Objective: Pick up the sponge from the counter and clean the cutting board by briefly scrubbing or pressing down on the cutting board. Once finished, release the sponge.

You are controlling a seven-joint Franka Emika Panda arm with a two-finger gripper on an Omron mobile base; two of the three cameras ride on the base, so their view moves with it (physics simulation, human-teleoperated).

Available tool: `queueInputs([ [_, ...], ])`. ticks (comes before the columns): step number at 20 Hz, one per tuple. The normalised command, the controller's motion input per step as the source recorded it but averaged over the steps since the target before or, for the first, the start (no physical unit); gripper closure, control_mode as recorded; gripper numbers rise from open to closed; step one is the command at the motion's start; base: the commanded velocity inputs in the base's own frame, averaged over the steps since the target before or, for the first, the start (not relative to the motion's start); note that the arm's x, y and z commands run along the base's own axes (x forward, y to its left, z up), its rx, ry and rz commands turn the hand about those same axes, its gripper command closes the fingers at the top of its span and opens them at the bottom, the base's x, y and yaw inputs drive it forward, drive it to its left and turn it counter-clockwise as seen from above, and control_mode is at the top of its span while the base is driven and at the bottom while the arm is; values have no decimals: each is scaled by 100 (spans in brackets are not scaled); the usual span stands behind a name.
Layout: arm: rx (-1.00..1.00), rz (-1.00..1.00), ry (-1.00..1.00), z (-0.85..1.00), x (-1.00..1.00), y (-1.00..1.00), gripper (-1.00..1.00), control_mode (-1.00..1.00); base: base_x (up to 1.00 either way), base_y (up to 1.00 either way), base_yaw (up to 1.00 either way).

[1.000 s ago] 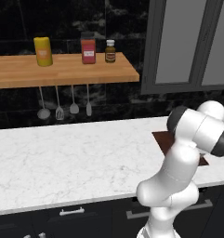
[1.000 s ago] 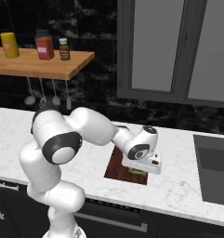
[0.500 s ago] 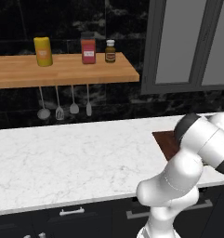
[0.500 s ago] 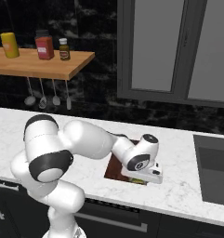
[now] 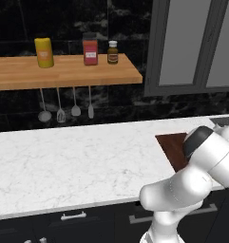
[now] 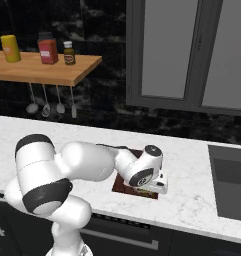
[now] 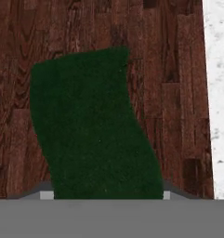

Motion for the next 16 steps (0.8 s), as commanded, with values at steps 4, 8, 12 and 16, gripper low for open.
queueInputs([
  [4,2,0,-10,0,39,23,100,-100,0,0,0],
  [8,5,0,0,0,51,15,100,-100,0,0,0],
  [12,6,0,4,0,61,8,100,-100,0,0,0],
  [16,5,0,4,0,64,10,100,-100,0,0,0],
])
